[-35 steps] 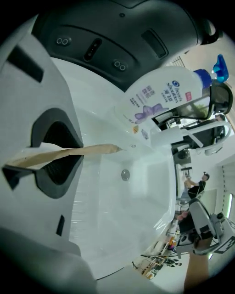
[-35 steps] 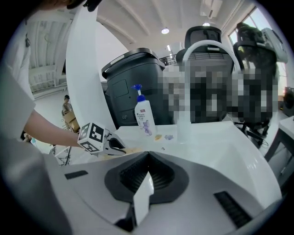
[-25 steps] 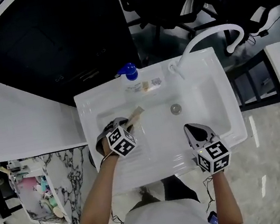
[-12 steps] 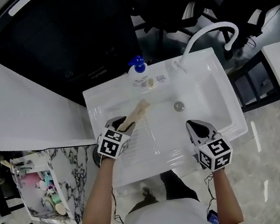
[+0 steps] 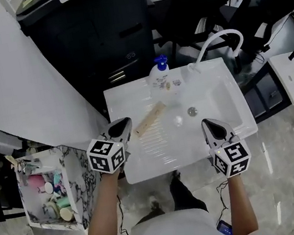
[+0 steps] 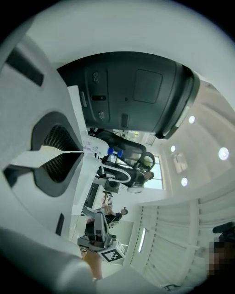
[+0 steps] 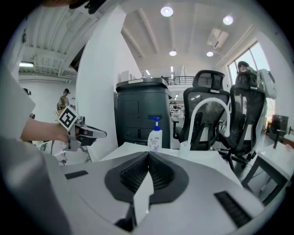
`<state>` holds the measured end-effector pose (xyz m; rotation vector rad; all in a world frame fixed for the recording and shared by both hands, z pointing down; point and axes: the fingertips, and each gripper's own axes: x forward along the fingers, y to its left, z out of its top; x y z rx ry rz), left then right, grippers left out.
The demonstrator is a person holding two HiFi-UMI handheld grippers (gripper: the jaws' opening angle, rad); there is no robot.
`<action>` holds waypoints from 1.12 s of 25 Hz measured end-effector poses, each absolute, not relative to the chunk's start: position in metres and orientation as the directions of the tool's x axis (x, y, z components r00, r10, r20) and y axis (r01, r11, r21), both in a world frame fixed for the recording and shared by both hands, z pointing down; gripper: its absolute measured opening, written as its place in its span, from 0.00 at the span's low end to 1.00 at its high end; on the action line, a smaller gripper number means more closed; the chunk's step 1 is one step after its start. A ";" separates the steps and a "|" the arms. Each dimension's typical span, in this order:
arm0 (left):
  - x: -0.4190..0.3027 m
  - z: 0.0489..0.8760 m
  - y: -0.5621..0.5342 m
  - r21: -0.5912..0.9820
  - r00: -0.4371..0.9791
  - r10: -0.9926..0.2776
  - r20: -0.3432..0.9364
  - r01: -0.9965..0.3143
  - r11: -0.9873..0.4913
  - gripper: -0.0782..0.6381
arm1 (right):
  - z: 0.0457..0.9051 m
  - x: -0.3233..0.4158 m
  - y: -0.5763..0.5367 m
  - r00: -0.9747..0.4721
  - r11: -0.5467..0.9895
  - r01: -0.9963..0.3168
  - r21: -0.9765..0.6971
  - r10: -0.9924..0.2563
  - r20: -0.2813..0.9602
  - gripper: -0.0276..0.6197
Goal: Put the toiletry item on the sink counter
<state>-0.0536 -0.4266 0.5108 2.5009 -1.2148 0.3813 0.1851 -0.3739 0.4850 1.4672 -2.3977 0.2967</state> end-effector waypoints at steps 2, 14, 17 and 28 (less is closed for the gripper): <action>-0.063 0.491 -0.412 0.127 0.594 -0.722 0.354 -0.796 -0.593 0.13 | 0.467 0.178 -0.365 -0.412 0.444 -0.896 0.019 -0.845 0.341 0.04; -0.106 0.405 -0.333 -0.085 0.587 -0.775 0.234 -0.782 -0.618 0.12 | 0.386 0.143 -0.291 -0.390 0.433 -0.886 0.167 -0.890 0.236 0.04; -0.116 0.395 -0.316 -0.111 0.578 -0.789 0.210 -0.787 -0.606 0.12 | 0.374 0.130 -0.276 -0.398 0.438 -0.877 0.196 -0.892 0.214 0.04; -0.121 0.342 -0.264 -0.211 0.594 -0.793 0.133 -0.765 -0.608 0.12 | 0.327 0.101 -0.238 -0.428 0.447 -0.860 0.247 -0.895 0.128 0.04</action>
